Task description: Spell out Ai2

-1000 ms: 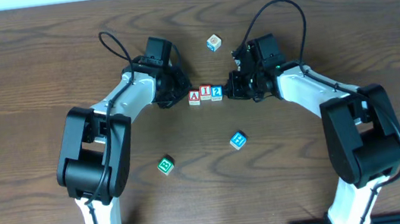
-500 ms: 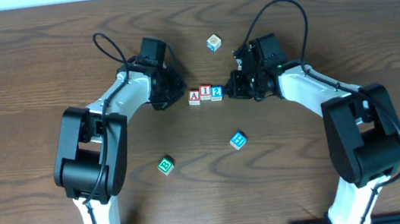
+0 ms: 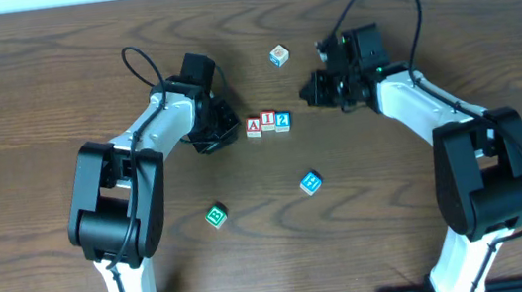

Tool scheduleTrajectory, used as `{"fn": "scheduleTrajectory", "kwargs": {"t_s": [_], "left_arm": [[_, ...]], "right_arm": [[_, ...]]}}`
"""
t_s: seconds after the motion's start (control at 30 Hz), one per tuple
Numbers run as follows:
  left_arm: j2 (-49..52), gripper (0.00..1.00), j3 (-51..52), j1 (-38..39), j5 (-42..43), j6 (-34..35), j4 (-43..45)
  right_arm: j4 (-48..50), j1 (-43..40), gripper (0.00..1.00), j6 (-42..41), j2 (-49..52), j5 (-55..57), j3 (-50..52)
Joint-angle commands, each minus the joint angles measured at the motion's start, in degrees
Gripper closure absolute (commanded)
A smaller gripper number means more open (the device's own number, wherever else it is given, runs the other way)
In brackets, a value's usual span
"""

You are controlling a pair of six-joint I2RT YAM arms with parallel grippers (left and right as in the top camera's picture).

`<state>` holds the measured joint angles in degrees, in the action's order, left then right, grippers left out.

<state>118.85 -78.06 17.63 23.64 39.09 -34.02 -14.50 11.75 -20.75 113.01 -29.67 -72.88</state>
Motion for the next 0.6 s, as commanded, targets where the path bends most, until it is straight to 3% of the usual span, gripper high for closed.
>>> {"fn": "scheduleTrajectory", "kwargs": {"t_s": [0.0, 0.3, 0.57], "left_arm": [[0.2, 0.94, 0.4, -0.3, 1.2, -2.5, -0.5], [0.2, 0.94, 0.4, -0.2, 3.5, -2.9, -0.8], [0.2, 0.94, 0.4, 0.3, 4.5, -4.5, -1.9]], "right_arm": [[1.3, 0.7, 0.98, 2.2, 1.1, -1.7, -3.6], [0.4, 3.0, 0.98, 0.4, 7.9, -3.6, -14.0], [-1.3, 3.3, 0.98, 0.5, 8.8, -3.3, -15.7]]}}
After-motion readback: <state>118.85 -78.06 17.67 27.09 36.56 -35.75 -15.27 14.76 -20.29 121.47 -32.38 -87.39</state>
